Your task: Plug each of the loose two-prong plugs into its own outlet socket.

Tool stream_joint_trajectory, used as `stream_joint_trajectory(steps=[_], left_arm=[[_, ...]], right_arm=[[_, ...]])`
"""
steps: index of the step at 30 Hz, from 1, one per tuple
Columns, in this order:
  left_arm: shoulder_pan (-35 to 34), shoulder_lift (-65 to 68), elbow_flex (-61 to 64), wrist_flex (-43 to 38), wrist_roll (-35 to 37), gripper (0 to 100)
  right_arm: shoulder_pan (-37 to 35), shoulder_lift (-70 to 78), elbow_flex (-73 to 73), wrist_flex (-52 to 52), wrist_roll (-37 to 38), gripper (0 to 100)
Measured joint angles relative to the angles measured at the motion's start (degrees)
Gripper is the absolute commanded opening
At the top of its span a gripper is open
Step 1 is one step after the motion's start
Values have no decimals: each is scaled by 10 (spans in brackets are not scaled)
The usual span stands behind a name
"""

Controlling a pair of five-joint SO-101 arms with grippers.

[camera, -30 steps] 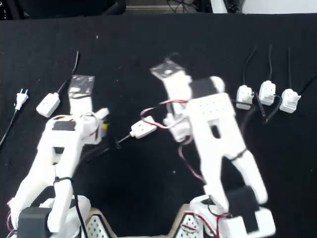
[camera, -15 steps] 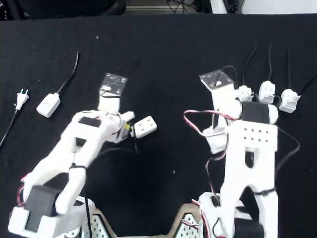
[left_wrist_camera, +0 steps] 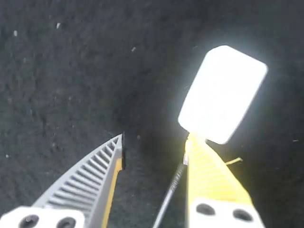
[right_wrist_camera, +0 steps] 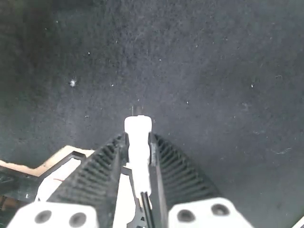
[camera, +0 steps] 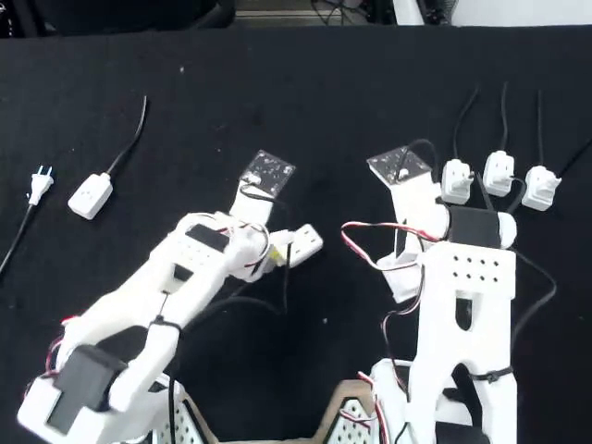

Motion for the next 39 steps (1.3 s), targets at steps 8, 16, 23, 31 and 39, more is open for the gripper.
stream_joint_trajectory(steps=[8, 16, 23, 31, 39], left_arm=[[-4, -123, 24, 60, 0, 213], [-149, -250, 60, 182, -18, 213], [-274, -270, 161, 187, -106, 213], [-296, -272, 251, 112, -108, 213], [-298, -280, 265, 91, -94, 213]], right_arm=[[0, 0, 0, -2, 0, 11], [-44, 22, -4, -36, 0, 11], [-135, 182, -98, -38, 0, 11], [-143, 363, -233, -25, 0, 11], [-175, 494, -388, 39, -3, 11]])
